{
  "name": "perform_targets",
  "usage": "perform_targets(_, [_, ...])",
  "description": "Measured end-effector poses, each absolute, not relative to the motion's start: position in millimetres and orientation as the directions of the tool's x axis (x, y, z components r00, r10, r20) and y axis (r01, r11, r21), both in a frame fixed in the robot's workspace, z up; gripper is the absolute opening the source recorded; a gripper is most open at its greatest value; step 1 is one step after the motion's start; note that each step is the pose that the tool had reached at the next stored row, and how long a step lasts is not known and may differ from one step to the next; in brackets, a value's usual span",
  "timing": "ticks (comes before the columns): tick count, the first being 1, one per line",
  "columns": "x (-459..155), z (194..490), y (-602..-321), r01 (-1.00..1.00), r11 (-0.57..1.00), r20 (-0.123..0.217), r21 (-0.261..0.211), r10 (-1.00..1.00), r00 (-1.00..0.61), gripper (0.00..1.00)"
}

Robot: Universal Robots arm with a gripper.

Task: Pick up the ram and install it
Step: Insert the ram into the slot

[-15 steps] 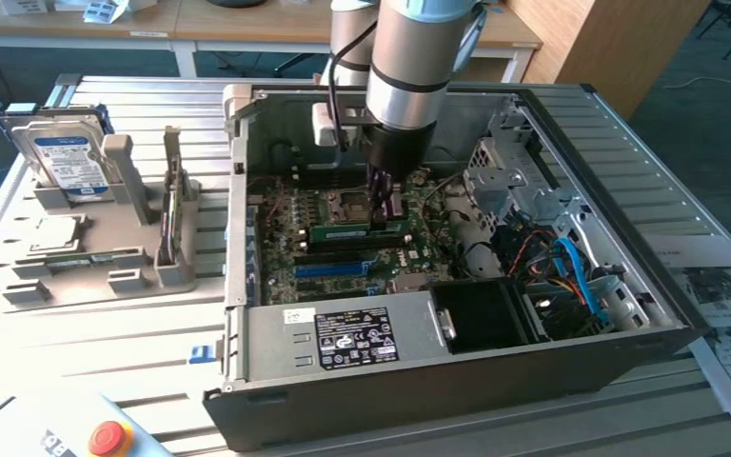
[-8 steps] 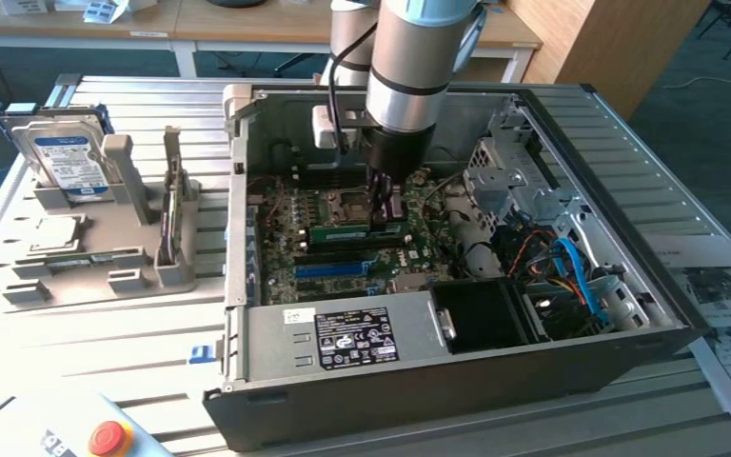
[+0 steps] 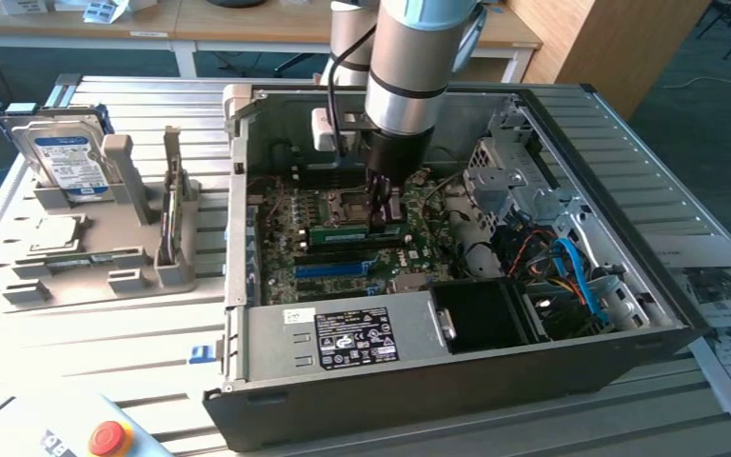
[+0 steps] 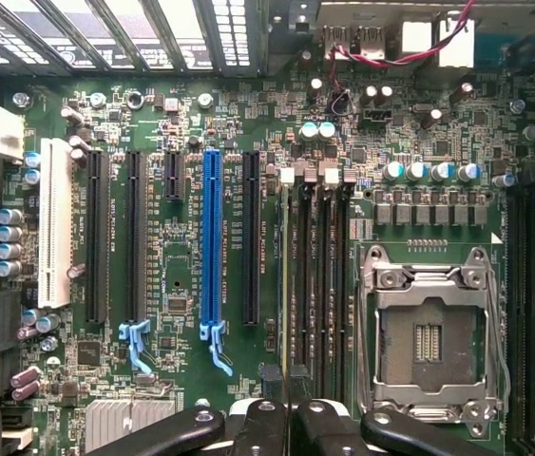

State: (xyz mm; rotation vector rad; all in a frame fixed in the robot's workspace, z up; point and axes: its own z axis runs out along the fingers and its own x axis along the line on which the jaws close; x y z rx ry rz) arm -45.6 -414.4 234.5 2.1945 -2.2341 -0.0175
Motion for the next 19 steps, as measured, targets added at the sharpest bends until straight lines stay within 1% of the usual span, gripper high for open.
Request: perform_targets(19, [-45.8, 232.0, -412.6, -1.000, 0.018, -0.001, 0.015, -1.000, -0.018, 0.12])
